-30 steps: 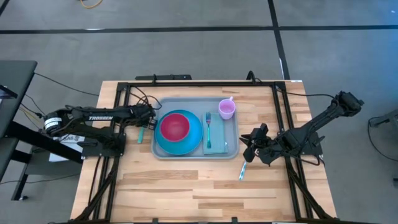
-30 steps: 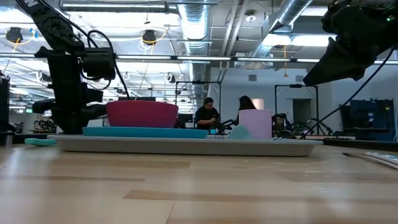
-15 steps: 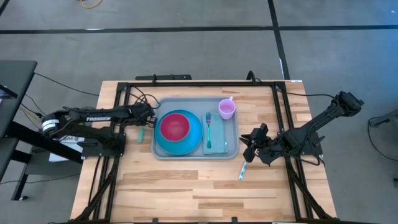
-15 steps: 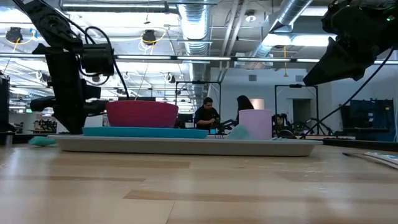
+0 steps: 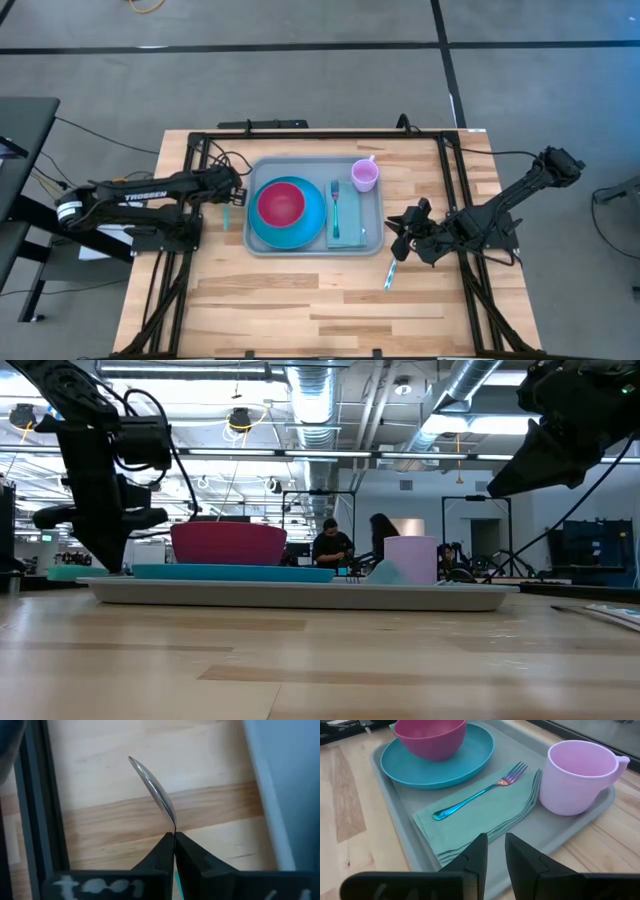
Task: Set up tray
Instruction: Put the blue spoon on the napkin to the right of the purple fork
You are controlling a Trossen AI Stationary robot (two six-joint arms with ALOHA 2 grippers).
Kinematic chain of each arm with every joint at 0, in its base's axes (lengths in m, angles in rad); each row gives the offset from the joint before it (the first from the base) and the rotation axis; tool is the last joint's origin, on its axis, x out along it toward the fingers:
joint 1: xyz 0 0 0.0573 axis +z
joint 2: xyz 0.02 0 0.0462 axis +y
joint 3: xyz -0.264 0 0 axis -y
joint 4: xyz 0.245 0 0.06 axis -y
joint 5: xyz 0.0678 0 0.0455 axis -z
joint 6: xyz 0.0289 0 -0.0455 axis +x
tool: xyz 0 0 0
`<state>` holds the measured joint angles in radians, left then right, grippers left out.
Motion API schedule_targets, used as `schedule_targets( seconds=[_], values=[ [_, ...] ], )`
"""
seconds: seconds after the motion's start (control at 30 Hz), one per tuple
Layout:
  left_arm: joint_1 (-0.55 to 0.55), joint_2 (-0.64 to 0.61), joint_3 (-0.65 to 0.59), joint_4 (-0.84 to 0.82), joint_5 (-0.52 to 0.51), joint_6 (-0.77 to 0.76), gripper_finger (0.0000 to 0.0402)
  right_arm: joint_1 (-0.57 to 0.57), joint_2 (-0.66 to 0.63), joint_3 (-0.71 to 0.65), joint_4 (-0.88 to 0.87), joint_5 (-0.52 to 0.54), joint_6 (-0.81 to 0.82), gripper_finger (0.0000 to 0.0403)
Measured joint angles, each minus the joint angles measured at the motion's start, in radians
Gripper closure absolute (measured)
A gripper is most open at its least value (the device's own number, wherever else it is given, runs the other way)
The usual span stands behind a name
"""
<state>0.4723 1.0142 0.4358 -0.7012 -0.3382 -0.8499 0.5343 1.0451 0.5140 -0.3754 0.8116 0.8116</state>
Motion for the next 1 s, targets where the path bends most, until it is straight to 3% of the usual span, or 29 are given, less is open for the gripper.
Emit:
schedule_targets(
  seconds=[0.53, 0.67, 0.87, 1.0],
  values=[
    [-0.03, 0.0, 0.014, -0.014, -0.009, -0.02, 0.0401, 0.0, 0.0, 0.0, 0.017, 0.0, 0.0, 0.0341],
    [-0.056, 0.0, 0.108, -0.063, -0.052, -0.01, 0.0401, 0.0, 0.0, 0.0, 0.017, 0.0, 0.0, 0.0341],
    [-0.16, 0.0, 0.333, -0.106, -0.199, -0.007, 0.0401, 0.0, 0.0, 0.0, 0.017, 0.0, 0.0, 0.0341],
    [-0.254, 0.015, 0.435, 0.012, -0.253, 0.016, 0.0401, 0.0, 0.0, 0.0, 0.017, 0.0, -0.007, 0.0341]
  ],
)
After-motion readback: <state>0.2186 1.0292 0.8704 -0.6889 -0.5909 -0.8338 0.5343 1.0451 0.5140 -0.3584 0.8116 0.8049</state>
